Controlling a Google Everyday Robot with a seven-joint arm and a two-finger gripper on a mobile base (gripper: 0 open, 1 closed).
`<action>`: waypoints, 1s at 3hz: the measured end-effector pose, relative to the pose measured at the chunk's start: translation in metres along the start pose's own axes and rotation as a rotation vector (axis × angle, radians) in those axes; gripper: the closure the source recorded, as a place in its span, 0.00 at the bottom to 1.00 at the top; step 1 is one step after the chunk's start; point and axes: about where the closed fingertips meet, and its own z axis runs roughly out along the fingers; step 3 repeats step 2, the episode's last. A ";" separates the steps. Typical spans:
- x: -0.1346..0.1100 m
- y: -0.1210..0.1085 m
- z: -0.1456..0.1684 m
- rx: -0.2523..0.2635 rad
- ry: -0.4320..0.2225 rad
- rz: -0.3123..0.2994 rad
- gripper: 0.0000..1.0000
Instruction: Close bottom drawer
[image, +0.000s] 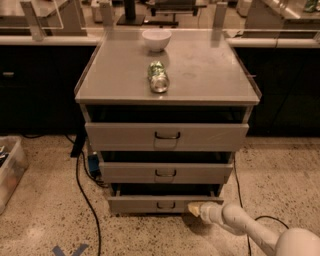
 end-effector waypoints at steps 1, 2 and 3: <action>-0.027 -0.020 0.001 0.012 -0.076 0.035 1.00; -0.031 -0.020 0.007 0.018 -0.077 0.033 1.00; -0.031 -0.020 0.007 0.018 -0.077 0.033 1.00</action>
Offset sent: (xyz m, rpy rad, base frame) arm 0.0165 -0.0047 0.0067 0.0399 -0.0250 -0.0324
